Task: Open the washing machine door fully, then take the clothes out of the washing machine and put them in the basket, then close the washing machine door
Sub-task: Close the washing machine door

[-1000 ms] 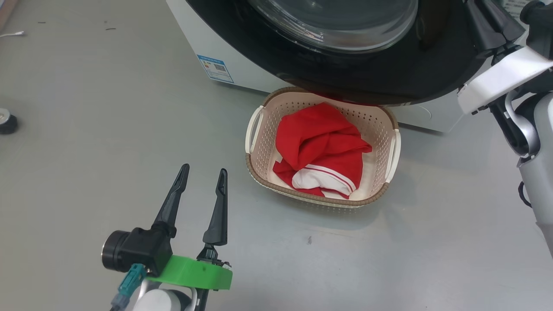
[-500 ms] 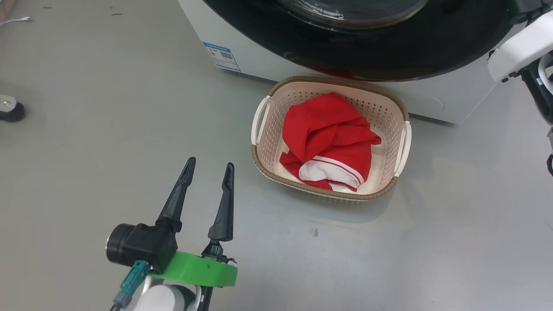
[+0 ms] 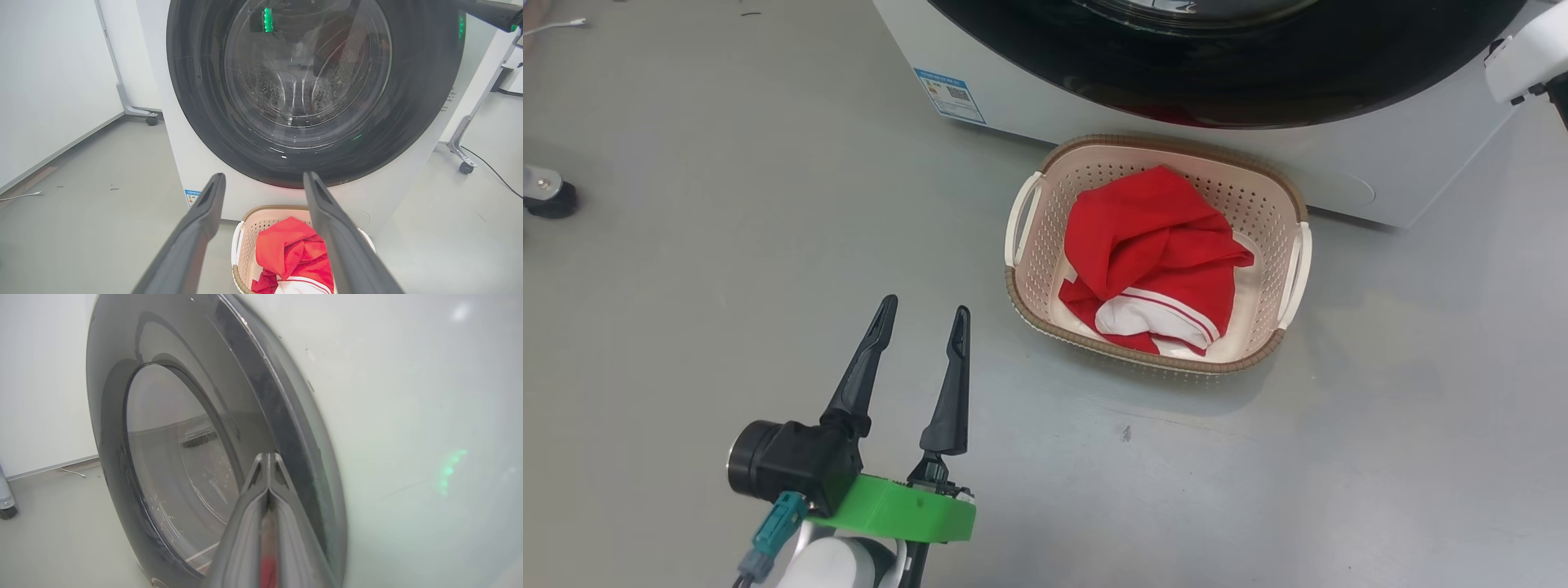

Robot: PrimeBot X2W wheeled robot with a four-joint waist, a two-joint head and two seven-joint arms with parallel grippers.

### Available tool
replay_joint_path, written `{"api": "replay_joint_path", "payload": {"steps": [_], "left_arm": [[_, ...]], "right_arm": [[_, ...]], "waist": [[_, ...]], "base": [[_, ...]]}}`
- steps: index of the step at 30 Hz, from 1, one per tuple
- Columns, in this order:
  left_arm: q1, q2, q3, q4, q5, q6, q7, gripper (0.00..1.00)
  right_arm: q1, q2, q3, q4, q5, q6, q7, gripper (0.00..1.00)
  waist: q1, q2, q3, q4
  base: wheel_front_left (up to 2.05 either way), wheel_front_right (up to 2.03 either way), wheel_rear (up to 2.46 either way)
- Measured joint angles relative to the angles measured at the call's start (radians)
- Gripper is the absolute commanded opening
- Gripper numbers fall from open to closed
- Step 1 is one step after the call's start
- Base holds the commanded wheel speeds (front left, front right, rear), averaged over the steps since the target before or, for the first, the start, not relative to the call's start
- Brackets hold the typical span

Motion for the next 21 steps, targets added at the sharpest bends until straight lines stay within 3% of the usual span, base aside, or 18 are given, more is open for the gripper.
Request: {"api": "replay_joint_path", "payload": {"steps": [13, 21], "left_arm": [[-0.011, -0.001, 0.008, 0.017, 0.003, 0.000, 0.000, 1.00], [-0.011, -0.001, 0.021, 0.033, 0.014, 0.000, -0.003, 1.00]], "right_arm": [[-0.003, 0.042, 0.032, 0.074, -0.010, -0.004, -0.095, 0.00], [0.079, 0.080, 0.056, 0.072, 0.015, -0.004, -0.170, 0.00]], "waist": [[0.0000, 0.0000, -0.025, -0.014], [0.0000, 0.0000, -0.060, -0.038]], "base": [[0.00, 0.00, 0.00], [0.00, 0.00, 0.00]]}}
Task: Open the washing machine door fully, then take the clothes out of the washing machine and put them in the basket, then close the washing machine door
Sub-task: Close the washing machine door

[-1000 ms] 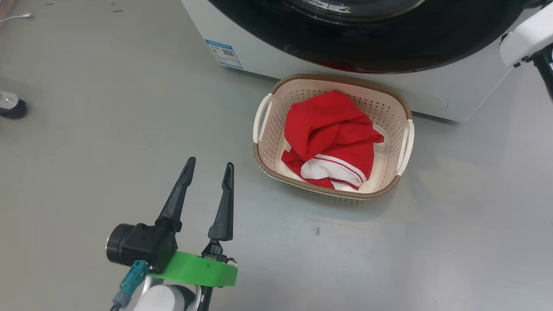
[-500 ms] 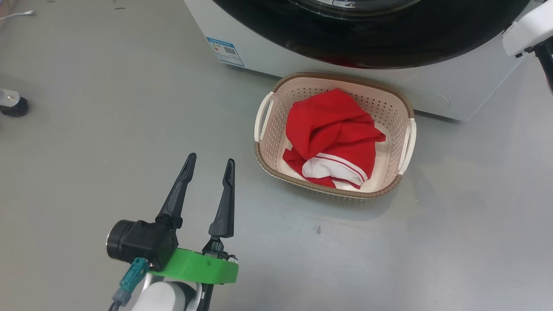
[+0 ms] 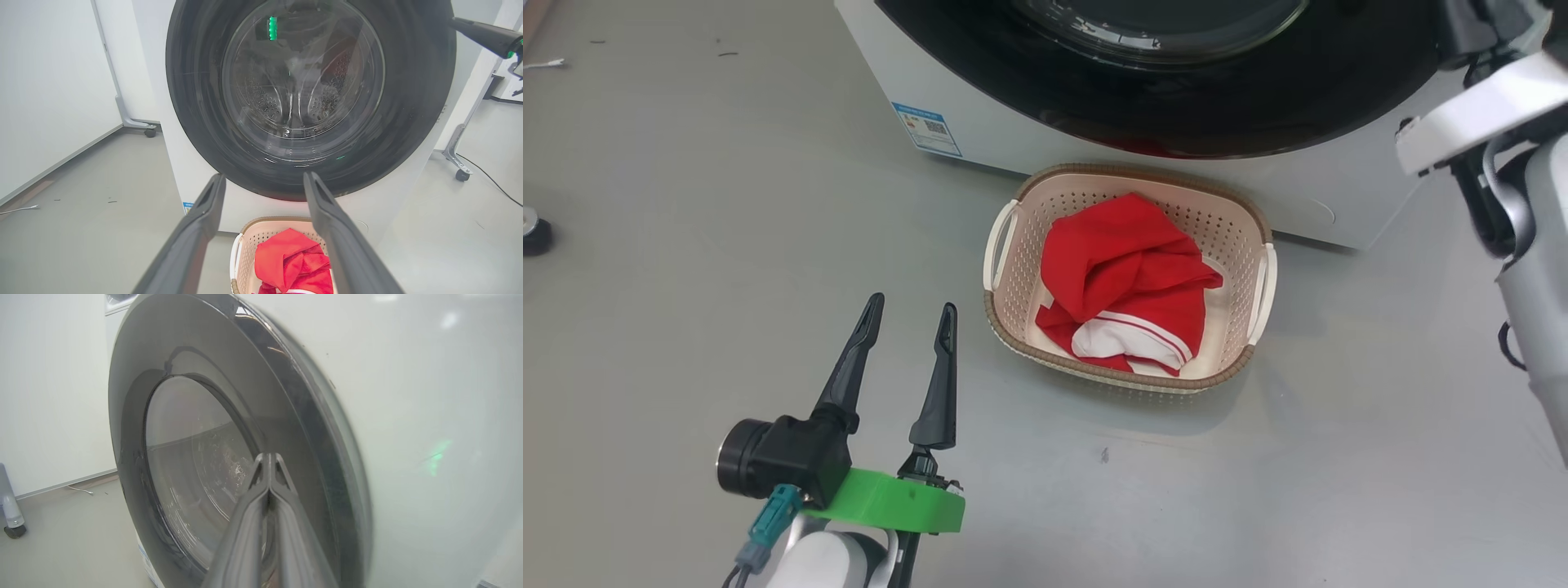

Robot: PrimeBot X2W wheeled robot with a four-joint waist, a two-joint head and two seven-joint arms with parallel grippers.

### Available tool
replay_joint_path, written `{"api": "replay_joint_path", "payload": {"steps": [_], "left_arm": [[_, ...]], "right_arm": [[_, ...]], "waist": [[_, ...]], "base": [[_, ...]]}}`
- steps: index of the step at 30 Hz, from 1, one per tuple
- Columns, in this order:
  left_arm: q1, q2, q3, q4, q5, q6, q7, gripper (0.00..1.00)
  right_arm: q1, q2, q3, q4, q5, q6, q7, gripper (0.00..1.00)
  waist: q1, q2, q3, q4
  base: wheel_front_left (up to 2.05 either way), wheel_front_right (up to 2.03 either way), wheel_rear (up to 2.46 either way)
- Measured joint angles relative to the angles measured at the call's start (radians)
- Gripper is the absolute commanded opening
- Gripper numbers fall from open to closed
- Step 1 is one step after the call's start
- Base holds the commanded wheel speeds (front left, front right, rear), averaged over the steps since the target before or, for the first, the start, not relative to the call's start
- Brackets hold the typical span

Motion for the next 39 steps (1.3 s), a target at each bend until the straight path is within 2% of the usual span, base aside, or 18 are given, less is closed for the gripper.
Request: {"api": "replay_joint_path", "payload": {"steps": [13, 14, 16, 17, 18, 28, 39], "left_arm": [[0.000, 0.000, 0.020, 0.031, 0.016, 0.000, 0.000, 1.00], [0.001, 0.000, 0.020, 0.036, 0.018, 0.000, 0.000, 1.00], [0.001, 0.000, 0.019, 0.045, 0.020, 0.000, 0.000, 1.00], [0.001, 0.000, 0.020, 0.050, 0.020, 0.000, 0.000, 1.00], [0.002, 0.000, 0.020, 0.053, 0.021, 0.000, 0.000, 1.00], [0.005, 0.000, 0.027, 0.079, 0.021, 0.000, 0.000, 1.00], [0.026, 0.001, 0.033, 0.120, 0.021, 0.000, 0.000, 1.00]], "right_arm": [[0.220, 0.037, -0.001, -0.004, 0.040, 0.000, -0.029, 0.00], [0.239, 0.041, -0.003, -0.004, 0.044, 0.000, -0.029, 0.20], [0.275, 0.054, -0.009, -0.004, 0.054, -0.002, -0.029, 0.48], [0.294, 0.062, -0.009, -0.004, 0.060, -0.006, -0.029, 0.97], [0.312, 0.068, -0.010, -0.004, 0.063, -0.011, -0.029, 1.00], [0.449, 0.108, -0.044, -0.039, 0.082, -0.047, -0.034, 1.00], [0.587, 0.139, -0.079, -0.141, 0.079, -0.089, -0.038, 1.00]], "waist": [[0.0000, 0.0000, -0.067, -0.060], [0.0000, 0.0000, -0.072, -0.067], [0.0000, 0.0000, -0.084, -0.078], [0.0000, 0.0000, -0.090, -0.085], [0.0000, 0.0000, -0.095, -0.091], [0.0000, 0.0000, -0.143, -0.160], [0.0000, 0.0000, -0.194, -0.228]], "base": [[0.00, 0.00, 0.00], [0.00, 0.00, 0.00], [0.00, 0.00, 0.00], [0.00, 0.00, 0.00], [0.00, 0.00, 0.00], [0.00, 0.00, 0.00], [0.00, 0.00, 0.00]]}}
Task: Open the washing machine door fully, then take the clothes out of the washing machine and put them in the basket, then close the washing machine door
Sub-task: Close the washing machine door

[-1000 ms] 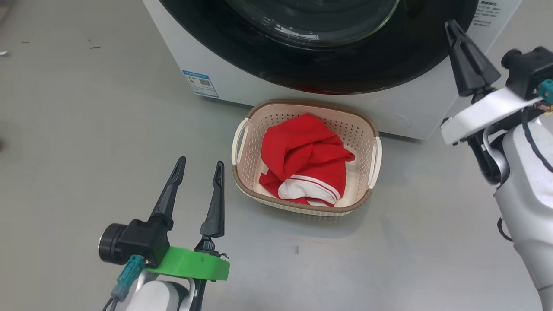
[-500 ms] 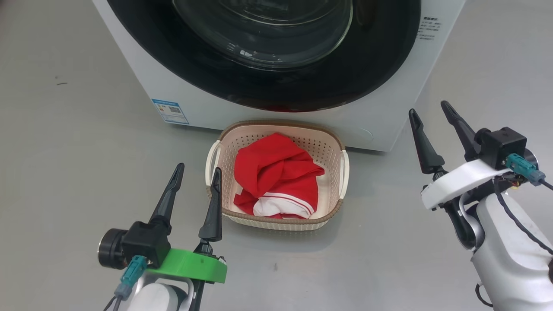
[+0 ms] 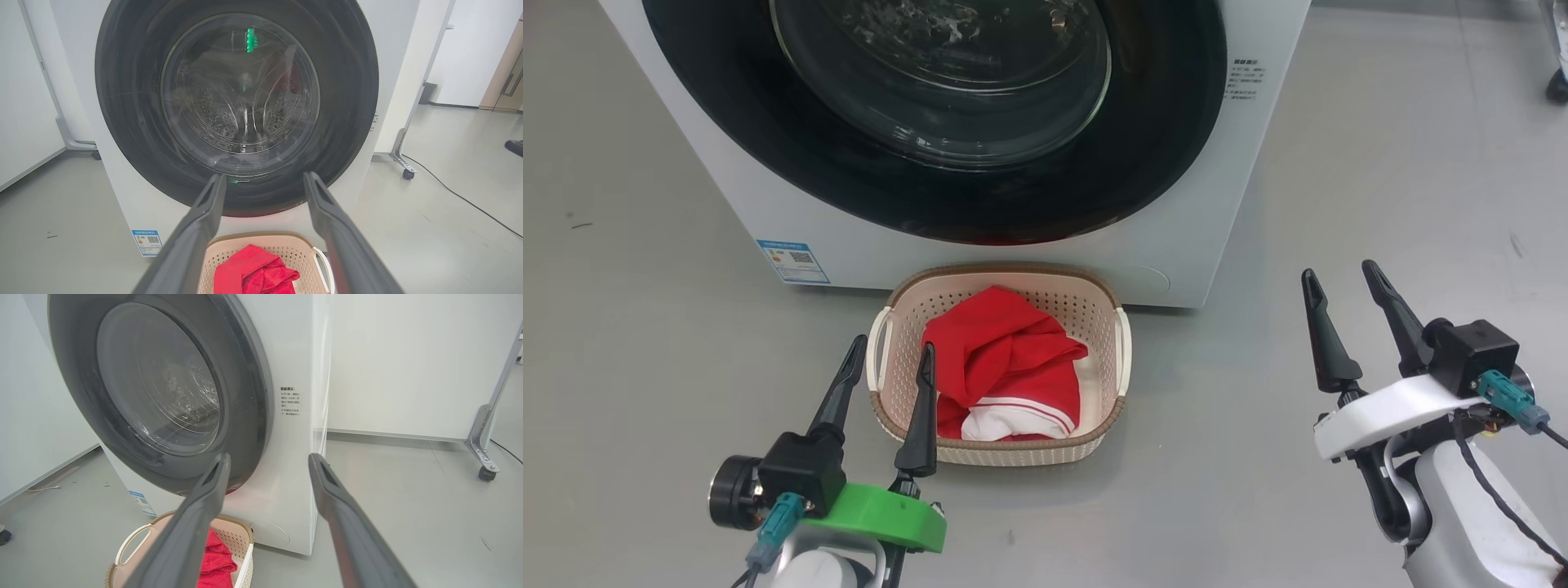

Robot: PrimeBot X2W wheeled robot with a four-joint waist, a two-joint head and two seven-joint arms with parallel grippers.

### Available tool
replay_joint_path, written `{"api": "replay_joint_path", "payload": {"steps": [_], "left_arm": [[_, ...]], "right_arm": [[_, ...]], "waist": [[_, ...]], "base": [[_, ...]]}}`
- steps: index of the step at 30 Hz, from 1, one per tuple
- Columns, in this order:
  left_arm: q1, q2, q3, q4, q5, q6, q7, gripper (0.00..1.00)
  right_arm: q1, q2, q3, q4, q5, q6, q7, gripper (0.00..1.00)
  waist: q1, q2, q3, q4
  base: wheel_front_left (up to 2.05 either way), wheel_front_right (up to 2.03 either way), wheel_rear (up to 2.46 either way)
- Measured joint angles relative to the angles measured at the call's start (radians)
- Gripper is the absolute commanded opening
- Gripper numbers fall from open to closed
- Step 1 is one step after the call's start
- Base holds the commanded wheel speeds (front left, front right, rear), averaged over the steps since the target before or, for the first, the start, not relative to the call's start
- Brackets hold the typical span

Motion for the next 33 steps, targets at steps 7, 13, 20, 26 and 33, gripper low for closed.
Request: {"api": "replay_joint_path", "payload": {"steps": [7, 13, 20, 26, 33], "left_arm": [[0.020, 0.000, 0.000, 0.032, 0.008, 0.000, 0.000, 1.00], [0.032, 0.000, 0.003, 0.048, 0.008, 0.000, 0.000, 1.00], [0.043, 0.001, 0.012, 0.059, 0.008, 0.000, 0.000, 1.00], [0.054, 0.002, 0.018, 0.062, 0.008, 0.000, 0.000, 1.00], [0.055, 0.002, 0.020, 0.066, 0.008, 0.000, 0.000, 1.00]], "right_arm": [[0.083, 0.012, -0.020, -0.045, -0.009, -0.025, 0.000, 1.00], [0.146, 0.020, -0.026, -0.080, -0.013, -0.036, 0.000, 1.00], [0.216, 0.046, -0.025, -0.118, -0.019, -0.053, 0.000, 1.00], [0.255, 0.049, -0.032, -0.157, -0.028, -0.074, 0.000, 1.00], [0.281, 0.049, -0.034, -0.179, -0.034, -0.079, 0.000, 1.00]], "waist": [[0.0000, 0.0000, -0.033, -0.036], [0.0000, 0.0000, -0.063, -0.062], [0.0000, 0.0000, -0.100, -0.085], [0.0000, 0.0000, -0.113, -0.099], [0.0000, 0.0000, -0.116, -0.103]], "base": [[0.00, 0.00, 0.00], [0.00, 0.00, 0.00], [0.00, 0.00, 0.00], [0.00, 0.00, 0.00], [0.00, 0.00, 0.00]]}}
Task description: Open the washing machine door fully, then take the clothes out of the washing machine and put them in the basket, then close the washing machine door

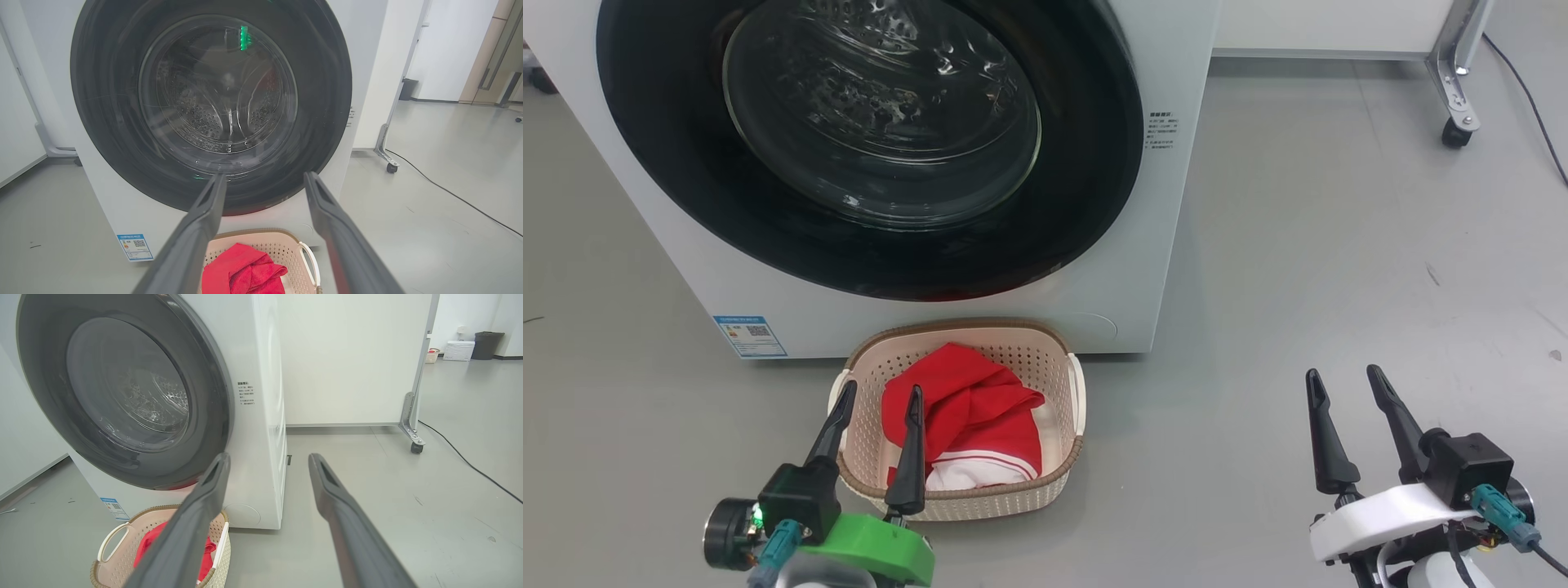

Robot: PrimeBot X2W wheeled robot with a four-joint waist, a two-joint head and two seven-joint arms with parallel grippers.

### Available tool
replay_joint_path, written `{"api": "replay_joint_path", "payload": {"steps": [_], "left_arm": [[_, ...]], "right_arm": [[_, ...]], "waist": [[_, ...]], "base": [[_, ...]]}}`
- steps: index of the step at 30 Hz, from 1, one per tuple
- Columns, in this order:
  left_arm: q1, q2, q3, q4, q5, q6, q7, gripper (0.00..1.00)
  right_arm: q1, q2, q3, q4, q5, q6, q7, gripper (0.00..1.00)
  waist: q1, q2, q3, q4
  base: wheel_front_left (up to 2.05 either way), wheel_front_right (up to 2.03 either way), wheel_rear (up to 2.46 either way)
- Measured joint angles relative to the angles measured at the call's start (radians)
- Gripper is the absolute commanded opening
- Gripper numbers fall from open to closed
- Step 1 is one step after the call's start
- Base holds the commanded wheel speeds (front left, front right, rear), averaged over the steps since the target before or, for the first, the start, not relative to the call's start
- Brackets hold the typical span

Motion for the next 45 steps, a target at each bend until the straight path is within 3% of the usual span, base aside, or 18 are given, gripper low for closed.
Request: {"api": "replay_joint_path", "payload": {"steps": [30, 31, 37, 45], "left_arm": [[0.002, 0.000, 0.006, 0.017, 0.001, 0.000, 0.000, 1.00], [0.002, 0.000, 0.006, 0.020, 0.001, 0.000, 0.000, 0.00], [0.042, -0.001, -0.001, 0.056, -0.005, -0.001, 0.005, 0.00], [0.058, -0.001, 0.002, 0.029, -0.096, -0.014, 0.005, 0.00]], "right_arm": [[0.043, 0.002, 0.001, -0.035, -0.011, -0.008, 0.000, 1.00], [0.043, 0.003, 0.001, -0.033, -0.011, -0.008, 0.000, 0.00], [0.071, 0.021, 0.007, 0.007, -0.006, -0.007, 0.001, 0.00], [0.071, 0.026, -0.001, 0.004, 0.083, 0.006, 0.010, 0.00]], "waist": [[0.0000, 0.0000, -0.024, 0.009], [0.0000, 0.0000, -0.025, 0.009], [0.0000, 0.0000, -0.025, 0.009], [0.0000, 0.0000, -0.024, 0.000]], "base": [[0.00, 0.00, 0.00], [0.00, 0.00, 0.00], [0.00, 0.00, 0.00], [0.00, 0.00, 0.00]]}}
